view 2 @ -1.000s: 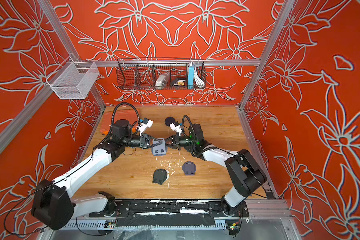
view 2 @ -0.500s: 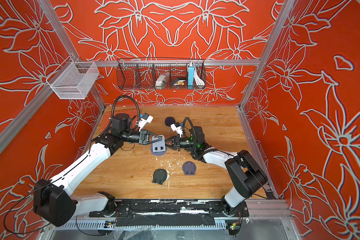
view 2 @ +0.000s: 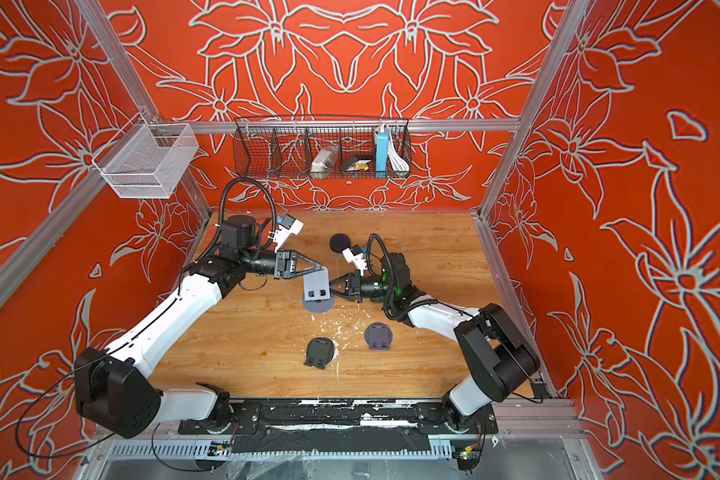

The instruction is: Open the phone stand

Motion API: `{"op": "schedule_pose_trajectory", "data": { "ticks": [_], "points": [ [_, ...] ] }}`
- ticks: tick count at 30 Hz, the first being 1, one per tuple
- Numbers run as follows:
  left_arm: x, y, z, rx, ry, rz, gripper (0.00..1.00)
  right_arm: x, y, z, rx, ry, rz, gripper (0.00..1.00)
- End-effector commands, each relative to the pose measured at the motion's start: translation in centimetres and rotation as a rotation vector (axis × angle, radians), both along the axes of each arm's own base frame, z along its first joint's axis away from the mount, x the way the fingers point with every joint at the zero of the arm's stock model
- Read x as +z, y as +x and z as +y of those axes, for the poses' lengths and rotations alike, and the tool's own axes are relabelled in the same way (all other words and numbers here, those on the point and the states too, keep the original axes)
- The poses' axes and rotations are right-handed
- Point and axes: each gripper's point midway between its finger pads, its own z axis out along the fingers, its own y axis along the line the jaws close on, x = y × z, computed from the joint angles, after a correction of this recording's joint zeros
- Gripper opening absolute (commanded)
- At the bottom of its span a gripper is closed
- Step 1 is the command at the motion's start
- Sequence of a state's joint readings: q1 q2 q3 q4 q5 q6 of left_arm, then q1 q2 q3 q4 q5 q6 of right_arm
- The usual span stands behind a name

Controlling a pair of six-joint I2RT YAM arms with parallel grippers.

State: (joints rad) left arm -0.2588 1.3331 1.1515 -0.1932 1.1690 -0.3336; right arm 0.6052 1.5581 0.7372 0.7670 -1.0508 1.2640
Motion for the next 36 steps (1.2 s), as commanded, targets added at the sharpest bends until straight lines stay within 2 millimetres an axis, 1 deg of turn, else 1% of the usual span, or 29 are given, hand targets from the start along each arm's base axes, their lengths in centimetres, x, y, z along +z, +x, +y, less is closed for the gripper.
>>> {"op": "schedule_pose_trajectory", "data": {
  "ticks": [1,5,8,11,14,16,19,20,21,24,26,29,32,34,36],
  "points": [
    [8.5,0.6,1.5,0.061,-0.068,-0.468,0.0,-8.2,-5.0,-0.9,0.151,-0.172,0.263,0.0],
    [7.4,0.9,1.3,0.04,-0.063,-0.424,0.0,-8.0,-4.7,-0.7,0.145,-0.153,0.267,0.0],
    [6.2,0.6,0.9,0.009,-0.062,-0.375,0.0,-7.4,-4.2,-0.5,0.134,-0.146,0.252,0.0],
    [5.3,0.1,0.5,0.012,-0.049,-0.362,0.0,-6.6,-3.6,-0.1,0.121,-0.129,0.233,0.0],
    [4.0,0.4,0.5,0.016,-0.044,-0.261,0.0,-5.2,-3.0,0.3,0.117,-0.091,0.208,0.0],
    [2.7,0.5,0.3,0.009,-0.048,-0.176,0.12,-4.1,-2.5,0.6,0.112,-0.064,0.183,0.0],
    [0.8,0.8,0.3,0.035,-0.046,-0.088,0.39,-2.6,-2.2,0.8,0.109,-0.041,0.142,0.0],
    [0.4,0.8,0.3,0.038,-0.047,-0.075,0.47,-2.3,-2.1,0.8,0.108,-0.036,0.13,0.0],
    [0.2,0.8,0.4,0.048,-0.047,-0.062,0.5,-2.1,-2.1,0.8,0.107,-0.037,0.125,0.0],
    [-0.4,1.3,0.9,0.113,-0.024,-0.026,0.57,-1.5,-1.8,0.7,0.095,-0.033,0.108,0.0],
    [-1.4,1.3,1.5,0.168,0.012,0.017,0.61,-1.2,-1.5,0.5,0.085,-0.028,0.106,0.0],
    [-2.7,0.3,2.5,0.231,0.048,0.057,0.66,-0.4,-0.9,0.1,0.062,-0.016,0.09,0.0],
    [-3.0,-1.0,3.5,0.297,0.045,0.071,0.71,0.1,-0.5,-0.4,0.047,-0.014,0.078,0.0],
    [-3.5,-1.6,3.9,0.316,0.049,0.102,0.71,0.4,-0.1,-0.8,0.034,-0.01,0.072,0.0],
    [-4.1,-2.3,3.8,0.3,0.039,0.134,0.71,0.7,0.2,-0.9,0.03,-0.005,0.069,0.0]
  ]
}}
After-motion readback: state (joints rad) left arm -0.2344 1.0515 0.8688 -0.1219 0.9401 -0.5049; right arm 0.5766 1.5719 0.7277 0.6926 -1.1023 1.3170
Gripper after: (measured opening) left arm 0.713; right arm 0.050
